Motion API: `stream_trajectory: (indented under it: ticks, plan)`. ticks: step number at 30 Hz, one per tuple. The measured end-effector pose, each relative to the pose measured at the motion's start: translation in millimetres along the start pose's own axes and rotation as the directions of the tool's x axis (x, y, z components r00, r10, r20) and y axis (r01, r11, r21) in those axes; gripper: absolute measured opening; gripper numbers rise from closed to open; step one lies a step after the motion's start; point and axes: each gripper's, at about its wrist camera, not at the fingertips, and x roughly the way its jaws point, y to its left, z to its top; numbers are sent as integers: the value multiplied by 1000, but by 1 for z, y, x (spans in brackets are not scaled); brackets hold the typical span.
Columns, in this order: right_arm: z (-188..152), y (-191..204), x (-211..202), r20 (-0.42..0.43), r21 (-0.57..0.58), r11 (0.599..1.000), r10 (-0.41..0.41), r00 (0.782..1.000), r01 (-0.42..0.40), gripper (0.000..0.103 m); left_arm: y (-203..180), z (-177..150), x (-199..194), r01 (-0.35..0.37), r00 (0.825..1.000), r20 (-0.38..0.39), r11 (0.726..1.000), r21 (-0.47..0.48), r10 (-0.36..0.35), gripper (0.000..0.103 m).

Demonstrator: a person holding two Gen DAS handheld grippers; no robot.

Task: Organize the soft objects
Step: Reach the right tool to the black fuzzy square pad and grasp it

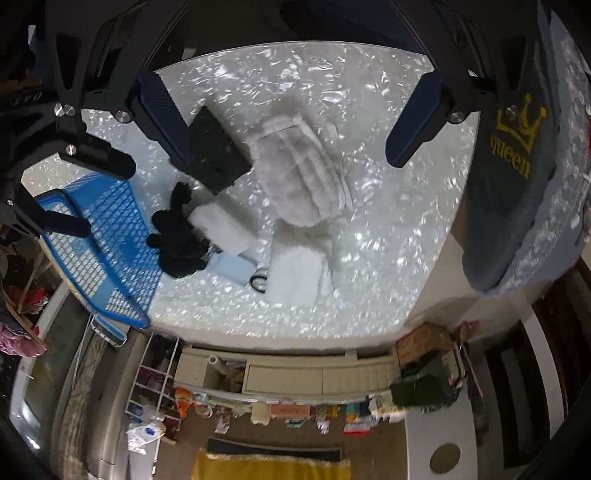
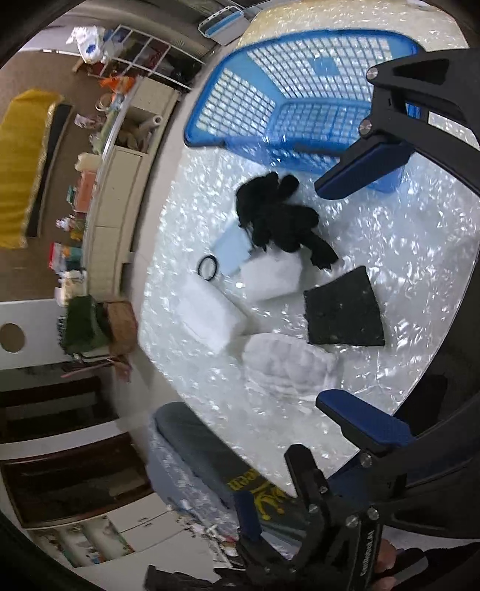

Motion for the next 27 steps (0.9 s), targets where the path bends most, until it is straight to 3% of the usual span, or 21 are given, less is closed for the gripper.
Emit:
stream_trajectory:
  ticks: [14, 18, 27]
  plan:
    - [-11, 17, 89, -191, -25, 1000, 5, 982, -10, 102, 36, -28, 75, -23, 989, -145, 998, -52, 15, 103]
    - [-17, 18, 109, -236, -31, 999, 6, 972, -14, 90, 45, -36, 91, -21, 983, -184, 997, -77, 7, 103]
    - [-27, 21, 133, -289, -54, 998, -5, 957, -11, 74, 50, -45, 108, -21, 978, -208, 997, -80, 4, 103]
